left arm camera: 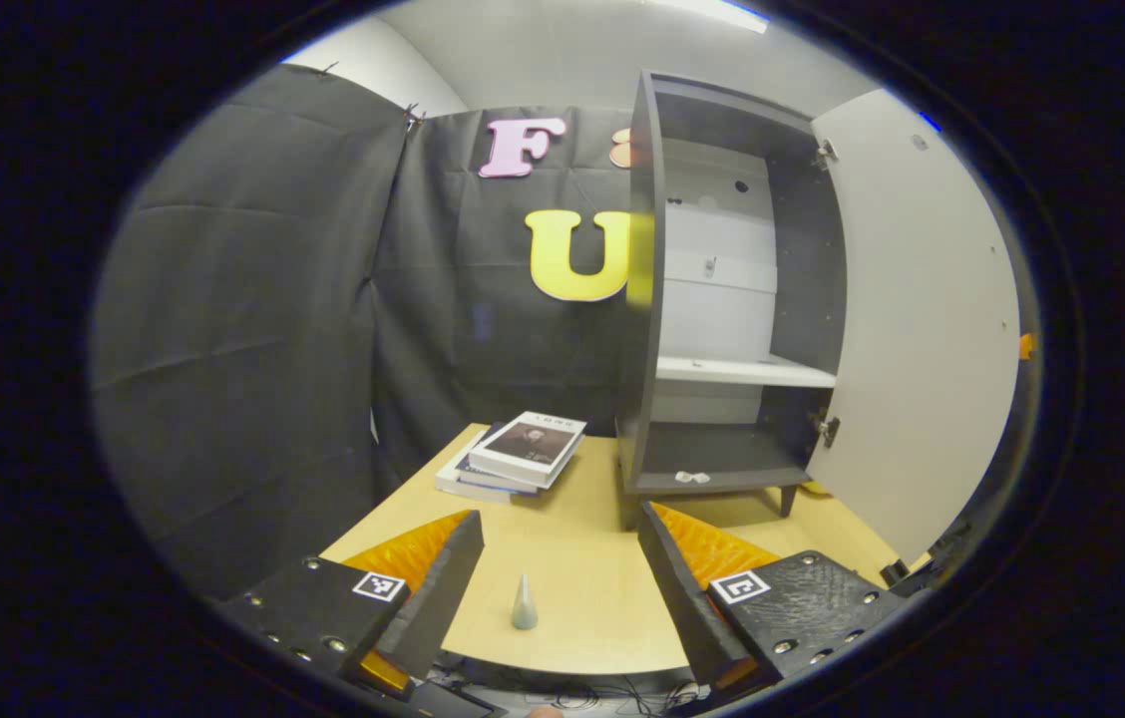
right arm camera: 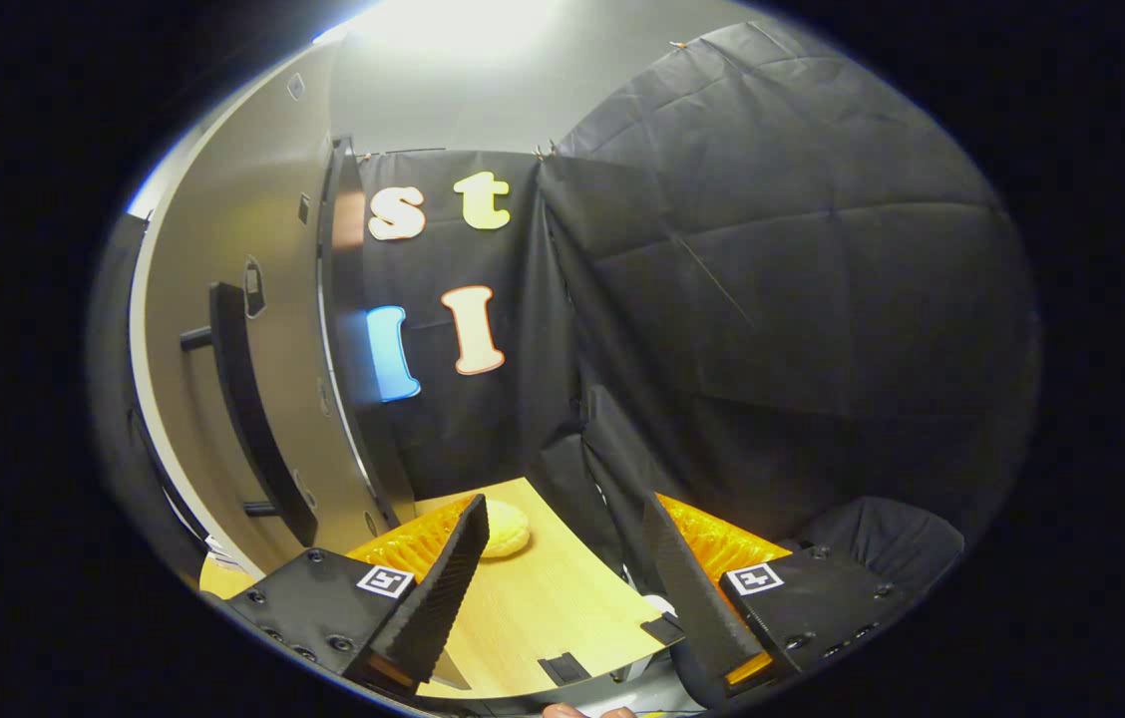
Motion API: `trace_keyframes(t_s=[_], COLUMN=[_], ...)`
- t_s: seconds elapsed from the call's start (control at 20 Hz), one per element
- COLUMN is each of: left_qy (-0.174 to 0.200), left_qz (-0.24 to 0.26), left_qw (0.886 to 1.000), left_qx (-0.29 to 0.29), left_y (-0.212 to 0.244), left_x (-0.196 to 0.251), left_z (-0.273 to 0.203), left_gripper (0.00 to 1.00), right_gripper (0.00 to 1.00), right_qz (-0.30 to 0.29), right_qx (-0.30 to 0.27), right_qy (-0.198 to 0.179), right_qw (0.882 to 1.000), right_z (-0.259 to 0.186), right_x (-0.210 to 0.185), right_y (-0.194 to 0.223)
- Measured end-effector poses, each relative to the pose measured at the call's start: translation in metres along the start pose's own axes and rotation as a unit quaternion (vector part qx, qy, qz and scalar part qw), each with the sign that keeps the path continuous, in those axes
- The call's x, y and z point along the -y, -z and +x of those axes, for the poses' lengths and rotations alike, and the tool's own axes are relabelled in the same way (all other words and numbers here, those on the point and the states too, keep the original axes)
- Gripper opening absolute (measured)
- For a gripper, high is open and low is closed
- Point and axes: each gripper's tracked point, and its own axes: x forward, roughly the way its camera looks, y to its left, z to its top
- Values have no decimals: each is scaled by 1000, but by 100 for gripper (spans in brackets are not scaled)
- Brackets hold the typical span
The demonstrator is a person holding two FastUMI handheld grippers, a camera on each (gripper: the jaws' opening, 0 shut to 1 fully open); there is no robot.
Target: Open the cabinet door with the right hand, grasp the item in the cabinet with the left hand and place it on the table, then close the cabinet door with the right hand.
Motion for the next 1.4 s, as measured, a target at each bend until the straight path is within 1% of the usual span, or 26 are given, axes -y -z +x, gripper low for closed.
trace_keyframes(t_s=[0.05, 0.15, 0.2, 0.25, 0.3, 0.4, 0.45, 0.5, 0.55, 0.6, 0.75, 0.8, 0.85, 0.9, 0.95, 1.05, 1.1, 1.15, 1.25, 1.35, 1.4], left_qy=[5, 17, 30, 43, 48, 48, 49, 53, 59, 68, 76, 78, 77, 75, 73, 71, 74, 76, 79, 71, 71], left_qz=[-2, -13, -26, -34, -36, -29, -23, -16, -13, -13, -29, -34, -33, -29, -23, -19, -23, -29, -22, -5, -2], left_qw=[1000, 1000, 999, 998, 998, 998, 998, 998, 998, 998, 997, 996, 996, 997, 997, 997, 997, 997, 997, 997, 997], left_qx=[4, 8, 10, 11, 9, 5, 7, 8, 12, 12, 12, 13, 15, 16, 17, 16, 14, 11, 11, 10, 10], left_y=[-16, -42, -55, -66, -75, -92, -101, -109, -118, -125, -134, -136, -138, -138, -138, -132, -127, -123, -117, -112, -109], left_x=[7, 16, 23, 30, 31, 28, 28, 28, 30, 33, 31, 29, 26, 23, 20, 18, 20, 20, 19, 14, 15], left_z=[1, 7, 11, 15, 20, 32, 38, 44, 47, 51, 62, 65, 67, 68, 68, 67, 67, 67, 67, 65, 64], left_gripper=[92, 92, 92, 92, 95, 92, 92, 95, 92, 92, 92, 92, 92, 92, 95, 95, 92, 92, 98, 92, 92], right_gripper=[93, 92, 98, 93, 93, 92, 98, 98, 98, 98, 98, 98, 93, 98, 97, 96, 97, 97, 96, 97, 97], right_qz=[5, 12, 11, 10, 8, -4, -11, -16, -16, -14, -5, -8, -12, -20, -32, -52, -56, -55, -42, -42, -44], right_qx=[5, 16, 21, 27, 33, 42, 46, 50, 52, 54, 50, 45, 42, 40, 38, 34, 32, 26, 14, 12, 11], right_qy=[-11, -33, -42, -53, -64, -79, -82, -88, -93, -102, -130, -134, -139, -138, -137, -136, -136, -139, -151, -160, -166], right_qw=[1000, 999, 999, 998, 997, 996, 995, 995, 994, 993, 990, 990, 989, 989, 989, 989, 989, 988, 988, 986, 985], right_z=[0, -2, -3, -5, -9, -13, -15, -17, -17, -18, -17, -16, -15, -13, -14, -14, -16, -17, -19, -22, -23], right_x=[-6, -16, -20, -24, -28, -35, -37, -41, -44, -48, -63, -65, -68, -69, -68, -70, -71, -73, -82, -91, -97], right_y=[-6, -17, -22, -30, -35, -46, -50, -54, -57, -58, -58, -57, -58, -59, -60, -61, -61, -60, -56, -56, -55])
